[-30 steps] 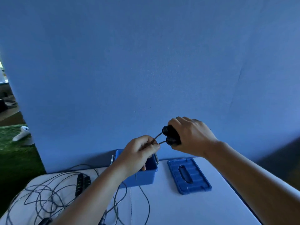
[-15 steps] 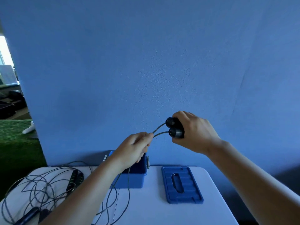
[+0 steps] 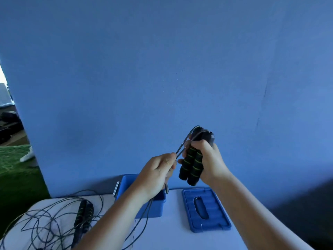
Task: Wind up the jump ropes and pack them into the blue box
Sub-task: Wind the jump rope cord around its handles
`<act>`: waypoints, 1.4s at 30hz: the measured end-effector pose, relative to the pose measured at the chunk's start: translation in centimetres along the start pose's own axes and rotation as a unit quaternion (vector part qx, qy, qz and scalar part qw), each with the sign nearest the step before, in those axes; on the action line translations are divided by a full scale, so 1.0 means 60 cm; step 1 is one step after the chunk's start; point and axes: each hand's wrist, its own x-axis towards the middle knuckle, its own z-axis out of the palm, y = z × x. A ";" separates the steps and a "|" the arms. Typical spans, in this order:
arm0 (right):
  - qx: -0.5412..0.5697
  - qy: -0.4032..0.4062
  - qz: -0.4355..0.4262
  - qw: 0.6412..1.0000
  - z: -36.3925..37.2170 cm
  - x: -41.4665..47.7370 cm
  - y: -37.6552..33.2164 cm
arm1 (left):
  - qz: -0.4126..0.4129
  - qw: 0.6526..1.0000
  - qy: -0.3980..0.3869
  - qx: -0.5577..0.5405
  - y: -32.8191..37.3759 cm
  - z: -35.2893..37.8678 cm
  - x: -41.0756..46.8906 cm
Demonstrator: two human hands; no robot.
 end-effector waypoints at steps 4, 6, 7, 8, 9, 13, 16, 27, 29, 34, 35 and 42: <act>0.150 0.026 -0.008 0.988 0.021 0.005 0.007 | -0.006 1.000 -0.005 -0.011 -0.010 -0.004 -0.005; 0.200 0.034 -0.013 0.979 0.026 0.011 0.010 | -0.005 1.000 -0.005 -0.013 -0.018 -0.007 -0.010; 0.210 0.039 -0.014 0.977 0.027 0.014 0.013 | -0.005 1.000 -0.004 -0.016 -0.023 -0.008 -0.013; 0.217 0.043 -0.015 0.975 0.028 0.015 0.016 | -0.004 1.000 -0.002 -0.017 -0.027 -0.010 -0.016; 0.225 0.049 -0.015 0.973 0.029 0.016 0.018 | -0.003 1.000 -0.001 -0.013 -0.033 -0.011 -0.018; 0.267 0.069 -0.027 0.961 0.037 0.014 0.019 | 0.004 1.000 0.003 0.010 -0.051 -0.012 -0.028; 0.301 0.076 -0.032 0.950 0.040 0.012 0.023 | 0.003 1.000 0.004 -0.007 -0.060 -0.011 -0.033; 0.370 0.068 -0.025 0.926 0.057 -0.006 0.039 | -0.006 0.998 -0.010 -0.062 -0.070 0.004 -0.033; 0.380 0.060 -0.027 0.923 0.060 -0.008 0.039 | -0.010 0.996 -0.023 -0.080 -0.073 0.007 -0.034; 0.407 0.050 -0.010 0.912 0.064 -0.019 0.042 | -0.028 0.997 -0.048 -0.056 -0.080 0.009 -0.029; 0.413 0.046 -0.002 0.910 0.068 -0.022 0.043 | -0.031 0.997 -0.053 -0.042 -0.080 0.010 -0.027; 0.407 0.033 0.025 0.913 0.064 -0.037 0.046 | -0.075 0.994 -0.073 0.001 -0.095 -0.007 -0.015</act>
